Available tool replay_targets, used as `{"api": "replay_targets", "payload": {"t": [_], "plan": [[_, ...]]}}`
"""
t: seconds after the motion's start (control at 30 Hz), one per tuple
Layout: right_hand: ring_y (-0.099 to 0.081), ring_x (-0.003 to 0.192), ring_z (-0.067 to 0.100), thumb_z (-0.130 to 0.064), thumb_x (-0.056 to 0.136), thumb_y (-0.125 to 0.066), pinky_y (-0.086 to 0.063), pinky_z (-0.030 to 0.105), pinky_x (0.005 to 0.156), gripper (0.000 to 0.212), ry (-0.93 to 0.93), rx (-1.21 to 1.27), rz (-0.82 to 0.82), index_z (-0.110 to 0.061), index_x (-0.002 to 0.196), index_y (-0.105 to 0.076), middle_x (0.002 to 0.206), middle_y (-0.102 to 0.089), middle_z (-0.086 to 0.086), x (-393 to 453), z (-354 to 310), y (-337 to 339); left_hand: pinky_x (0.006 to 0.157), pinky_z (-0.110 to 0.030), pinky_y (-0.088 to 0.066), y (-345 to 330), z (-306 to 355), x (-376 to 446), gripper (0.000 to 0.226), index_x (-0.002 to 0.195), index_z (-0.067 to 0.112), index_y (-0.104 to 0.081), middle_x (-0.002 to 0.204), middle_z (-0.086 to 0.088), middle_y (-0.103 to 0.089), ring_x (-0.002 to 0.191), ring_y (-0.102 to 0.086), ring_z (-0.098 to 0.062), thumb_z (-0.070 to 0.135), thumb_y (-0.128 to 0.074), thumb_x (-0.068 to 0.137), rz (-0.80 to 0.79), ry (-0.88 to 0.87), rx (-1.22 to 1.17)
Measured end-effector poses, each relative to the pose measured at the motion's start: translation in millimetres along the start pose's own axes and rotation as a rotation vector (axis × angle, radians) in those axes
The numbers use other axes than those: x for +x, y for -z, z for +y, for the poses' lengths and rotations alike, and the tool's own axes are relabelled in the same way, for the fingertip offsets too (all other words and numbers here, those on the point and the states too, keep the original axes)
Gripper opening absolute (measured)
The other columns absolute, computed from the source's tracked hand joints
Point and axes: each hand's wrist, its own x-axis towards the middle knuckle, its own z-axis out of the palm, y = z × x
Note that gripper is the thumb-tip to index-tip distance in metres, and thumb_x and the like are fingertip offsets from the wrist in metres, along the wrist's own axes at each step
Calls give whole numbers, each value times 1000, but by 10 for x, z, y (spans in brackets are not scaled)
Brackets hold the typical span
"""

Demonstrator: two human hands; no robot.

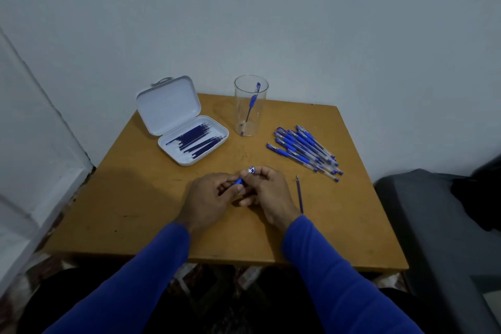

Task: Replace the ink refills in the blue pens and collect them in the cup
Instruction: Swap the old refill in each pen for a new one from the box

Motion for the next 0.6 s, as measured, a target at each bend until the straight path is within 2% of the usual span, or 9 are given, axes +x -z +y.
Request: {"api": "replay_targets", "payload": {"t": [0.13, 0.23, 0.37, 0.47, 0.6], "plan": [[-62, 58, 23, -14, 100, -63, -54, 26, 49, 18, 36, 26, 18, 0, 112, -62, 83, -72, 17, -20, 22, 21, 70, -14, -48, 24, 13, -16, 22, 110, 44, -69, 91, 18, -71, 86, -63, -5, 36, -73, 90, -7, -5, -28], [-62, 58, 20, -10, 100, -62, -52, 25, 50, 22, 41, 79, 25, 7, 114, -61, 78, -69, 18, -35, 17, 31, 69, -12, -43, 19, 9, -13, 20, 113, 35, -73, 90, 17, -70, 85, -61, -1, 34, -71, 92, -7, 10, -7], [-59, 55, 16, -14, 100, -62, -50, 24, 49, 21, 39, 108, 26, 5, 110, -63, 76, -68, 16, -52, 8, 34, 71, -18, -42, 18, 30, -19, 22, 116, 31, -72, 86, 16, -69, 83, -60, -2, 32, -66, 95, -31, 31, 34], [-57, 53, 13, -12, 100, -62, -49, 23, 49, 15, 53, 128, 3, 2, 106, -63, 69, -69, 9, -69, 2, 42, 69, -16, -42, 26, 42, -21, 23, 119, 31, -70, 85, 13, -68, 80, -60, -4, 32, -65, 96, -59, 28, 45], [-59, 56, 13, -10, 100, -61, -50, 22, 51, 13, 57, 151, -25, 1, 105, -64, 74, -70, 11, -80, 9, 61, 71, -25, -50, 42, 22, -8, 23, 119, 32, -71, 85, 12, -67, 80, -61, -7, 32, -66, 96, -78, 21, 32]]}}
